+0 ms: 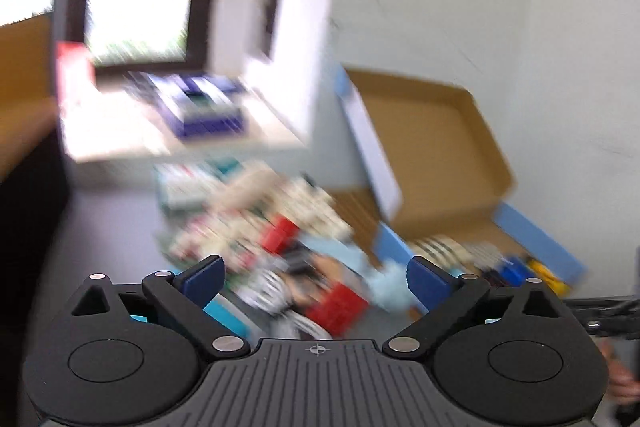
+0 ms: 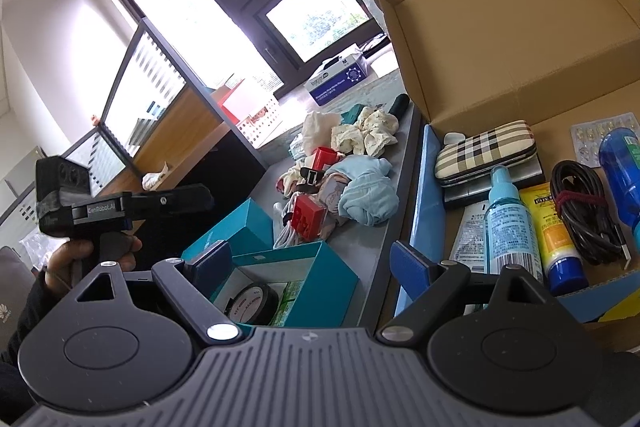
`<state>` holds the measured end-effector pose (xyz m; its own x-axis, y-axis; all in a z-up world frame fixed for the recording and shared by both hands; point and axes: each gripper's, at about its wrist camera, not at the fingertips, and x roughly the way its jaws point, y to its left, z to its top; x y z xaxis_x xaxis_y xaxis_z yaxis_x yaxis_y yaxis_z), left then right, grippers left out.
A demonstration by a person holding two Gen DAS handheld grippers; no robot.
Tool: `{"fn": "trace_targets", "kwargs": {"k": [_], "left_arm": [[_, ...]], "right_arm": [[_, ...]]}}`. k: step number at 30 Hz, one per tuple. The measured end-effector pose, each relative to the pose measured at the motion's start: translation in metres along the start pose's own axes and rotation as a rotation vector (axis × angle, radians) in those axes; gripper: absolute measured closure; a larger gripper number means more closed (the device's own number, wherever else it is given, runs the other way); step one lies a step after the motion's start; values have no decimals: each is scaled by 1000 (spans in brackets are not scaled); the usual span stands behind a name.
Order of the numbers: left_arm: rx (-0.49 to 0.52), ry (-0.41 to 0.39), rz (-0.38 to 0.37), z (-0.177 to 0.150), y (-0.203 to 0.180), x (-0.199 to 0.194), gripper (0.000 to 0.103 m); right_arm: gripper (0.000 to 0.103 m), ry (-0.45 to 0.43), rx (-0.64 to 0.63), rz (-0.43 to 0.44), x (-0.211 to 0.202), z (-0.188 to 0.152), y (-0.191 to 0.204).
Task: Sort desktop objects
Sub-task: 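Reach the right gripper into the pile and grasp the red plug adapter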
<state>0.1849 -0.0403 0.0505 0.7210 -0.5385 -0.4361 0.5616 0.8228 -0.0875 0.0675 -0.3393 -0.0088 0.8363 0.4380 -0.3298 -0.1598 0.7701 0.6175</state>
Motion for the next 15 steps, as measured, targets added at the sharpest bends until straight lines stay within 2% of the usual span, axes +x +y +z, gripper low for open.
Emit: {"fn": "trace_targets", "kwargs": {"k": [3, 4, 5, 7, 11, 15], "left_arm": [[78, -136, 111, -12, -15, -16, 0], [107, -177, 145, -16, -19, -21, 0], [139, -202, 167, -19, -25, -24, 0], [181, -244, 195, -27, -34, -31, 0], [218, -288, 204, -44, -44, -43, 0], [196, -304, 215, -57, -40, -56, 0]], "right_arm": [[12, 7, -29, -12, 7, 7, 8], [16, 10, -41, -16, 10, 9, 11], [27, 26, -57, -21, 15, 12, 15], [38, 64, -88, -30, 27, 19, 23], [37, 98, -67, -27, 52, 32, 37], [36, 127, -3, -51, 81, 46, 49]]}}
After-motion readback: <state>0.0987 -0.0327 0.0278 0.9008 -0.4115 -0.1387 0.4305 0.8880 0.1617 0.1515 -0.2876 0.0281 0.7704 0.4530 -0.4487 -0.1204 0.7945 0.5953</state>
